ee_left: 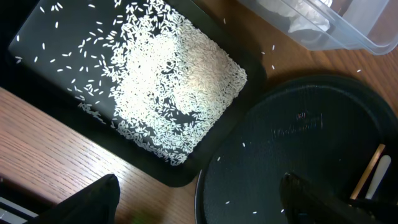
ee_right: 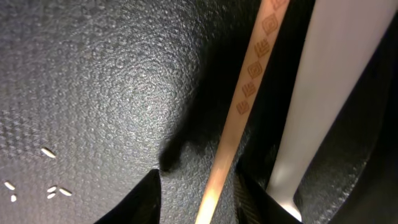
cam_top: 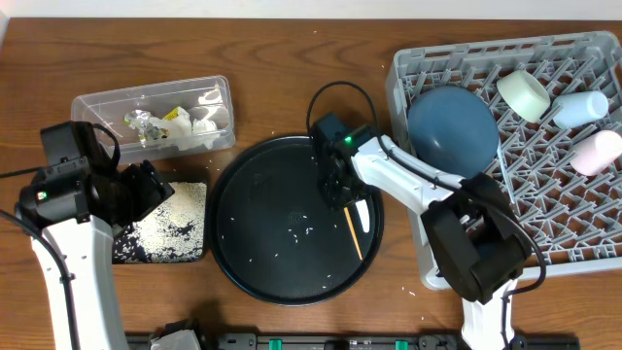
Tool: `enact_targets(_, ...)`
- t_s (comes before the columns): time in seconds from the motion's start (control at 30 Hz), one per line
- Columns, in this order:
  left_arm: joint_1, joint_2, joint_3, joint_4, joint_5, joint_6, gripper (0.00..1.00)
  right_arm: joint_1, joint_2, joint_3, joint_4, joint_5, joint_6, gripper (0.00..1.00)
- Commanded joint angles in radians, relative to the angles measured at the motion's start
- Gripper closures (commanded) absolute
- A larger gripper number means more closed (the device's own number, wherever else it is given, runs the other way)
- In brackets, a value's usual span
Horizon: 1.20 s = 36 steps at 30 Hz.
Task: Sort waste into correct bins and load items into the dishwasher rack
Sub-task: 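Return the right gripper to the black plate and grasp the remaining chopstick, then carry the chopstick into the rack and release it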
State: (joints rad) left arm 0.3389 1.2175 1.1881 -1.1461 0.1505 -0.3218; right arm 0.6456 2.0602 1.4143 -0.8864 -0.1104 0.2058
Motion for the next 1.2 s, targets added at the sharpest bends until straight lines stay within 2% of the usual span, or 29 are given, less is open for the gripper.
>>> enact_targets(0.0,0.003,0.006,0.009,-0.005,-0.002,-0.013,0.17,0.01,0.029,-0.004,0.01,0.01,0.026,0.69)
enact_targets(0.07,0.003,0.006,0.009,-0.005,-0.002,-0.013,0.16,0.015,0.038,-0.004,0.008,0.01,0.026,0.74)
enact_targets(0.27,0.003,0.006,0.009,-0.005,-0.002,-0.013,0.17,0.029,0.055,-0.004,0.0,0.009,0.026,0.99)
enact_targets(0.5,0.003,0.006,0.009,-0.005,-0.002,-0.013,0.16,0.025,0.038,0.016,-0.056,0.002,0.025,0.99)
enact_targets(0.77,0.003,0.006,0.009,-0.005,-0.002,-0.013,0.17,-0.047,-0.144,0.166,-0.166,0.014,-0.049,0.99)
enact_targets(1.07,0.003,0.006,0.009,-0.005,-0.002,-0.013,0.17,-0.22,-0.361,0.187,-0.246,0.256,-0.081,0.99)
enact_targets(1.17,0.003,0.006,0.009,-0.005,-0.002,-0.013,0.17,-0.309,-0.391,0.187,-0.286,0.309,-0.169,0.99)
